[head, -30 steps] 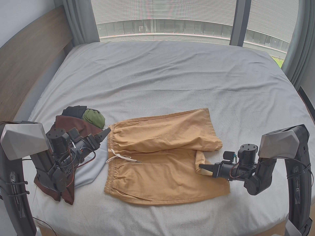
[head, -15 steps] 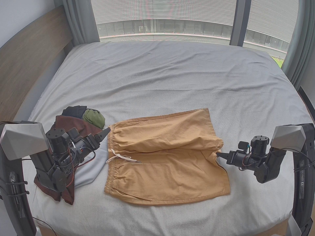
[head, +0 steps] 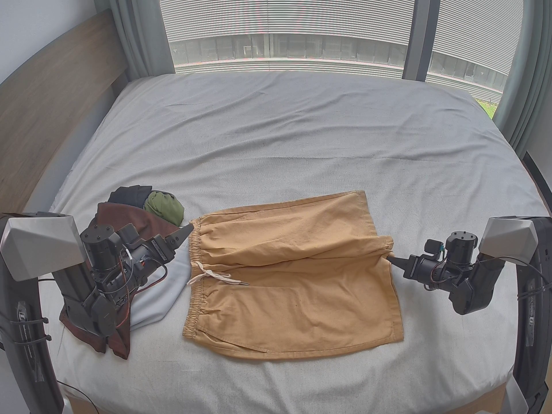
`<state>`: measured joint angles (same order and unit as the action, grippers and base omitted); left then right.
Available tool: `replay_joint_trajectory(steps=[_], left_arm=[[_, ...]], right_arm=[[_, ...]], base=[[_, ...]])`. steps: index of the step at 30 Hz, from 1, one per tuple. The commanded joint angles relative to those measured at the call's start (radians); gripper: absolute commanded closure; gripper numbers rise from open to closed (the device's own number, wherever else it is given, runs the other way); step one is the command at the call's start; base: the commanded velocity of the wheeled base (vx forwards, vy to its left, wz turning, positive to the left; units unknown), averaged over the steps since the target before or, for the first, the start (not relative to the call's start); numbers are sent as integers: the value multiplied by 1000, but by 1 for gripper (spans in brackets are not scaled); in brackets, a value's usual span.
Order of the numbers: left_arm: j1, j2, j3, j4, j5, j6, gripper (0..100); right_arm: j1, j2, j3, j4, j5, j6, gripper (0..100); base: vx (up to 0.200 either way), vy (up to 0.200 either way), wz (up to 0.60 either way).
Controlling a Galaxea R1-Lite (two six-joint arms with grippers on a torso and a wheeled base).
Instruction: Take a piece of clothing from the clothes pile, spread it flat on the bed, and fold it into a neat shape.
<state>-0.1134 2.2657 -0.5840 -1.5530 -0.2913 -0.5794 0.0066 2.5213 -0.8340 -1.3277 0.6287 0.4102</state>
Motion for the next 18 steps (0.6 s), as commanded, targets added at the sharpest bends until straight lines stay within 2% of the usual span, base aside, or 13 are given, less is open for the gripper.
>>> replay_joint_trajectory(steps=[1,17,18], left_arm=[[0,0,1,-2,0,0,0],[-2,-3,21,-2,0,0,0],[-2,-5,29,-2,0,0,0]], right_arm=[[3,10,-11,-2,-4,1,100],[-2,10,-34,-18,-11,-4,100],[-7,7,-36,-18,-11,-4,0]], base=[[0,0,0],[0,0,0],[0,0,0]])
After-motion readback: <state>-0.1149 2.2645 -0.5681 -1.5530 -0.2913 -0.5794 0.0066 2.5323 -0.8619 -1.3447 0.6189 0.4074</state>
